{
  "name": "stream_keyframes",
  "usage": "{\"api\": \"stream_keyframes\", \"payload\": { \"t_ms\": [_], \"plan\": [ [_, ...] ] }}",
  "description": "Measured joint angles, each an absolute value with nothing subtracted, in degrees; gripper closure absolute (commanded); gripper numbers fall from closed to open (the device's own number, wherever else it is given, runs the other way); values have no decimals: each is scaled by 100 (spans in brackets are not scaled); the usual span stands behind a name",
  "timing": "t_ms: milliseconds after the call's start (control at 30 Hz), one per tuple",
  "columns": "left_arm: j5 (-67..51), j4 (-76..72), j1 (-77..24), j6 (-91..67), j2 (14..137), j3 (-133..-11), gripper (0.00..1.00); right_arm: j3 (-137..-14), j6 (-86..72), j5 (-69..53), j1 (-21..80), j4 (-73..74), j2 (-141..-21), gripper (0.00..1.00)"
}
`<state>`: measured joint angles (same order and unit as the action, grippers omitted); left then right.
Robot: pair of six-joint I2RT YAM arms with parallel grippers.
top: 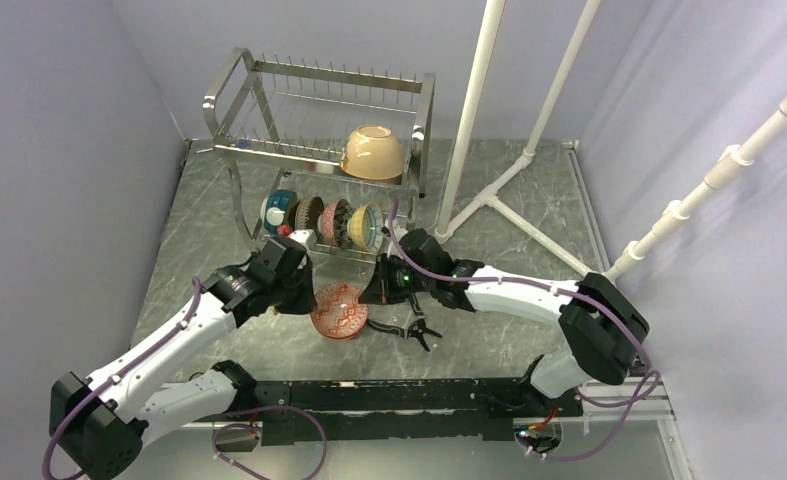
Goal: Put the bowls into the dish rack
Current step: Pick up the bowl from the center of the board.
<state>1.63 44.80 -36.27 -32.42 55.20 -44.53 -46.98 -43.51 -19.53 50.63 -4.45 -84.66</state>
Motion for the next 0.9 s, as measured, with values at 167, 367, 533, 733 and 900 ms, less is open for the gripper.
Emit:
{"api": "stream_keyframes", "payload": {
  "t_ms": [167, 367, 533, 733, 900],
  "plan": [
    [183, 4434, -3662, -3317, 5365, -4567, 47, -4711, -4276, -1761, 5124, -150, -8562, 100],
    [336, 4410, -3662, -3435, 5133, -4644, 11, -4869, -4189, -1772, 5179, -134, -8536, 100],
    [353, 4440, -3662, -3612, 4834, -4696, 6, -4880, -4136, -1782, 5183, -93, -8420, 100],
    [130, 4431, -3662, -4021, 4410, -4718, 6, -4862, -4117, -1675, 5186, -67, -8075, 100],
    [-281, 4320, -3662, -4335, 4335, -4718, 6, -4606, -4130, -1542, 5186, -156, -7701, 100]
  ]
}}
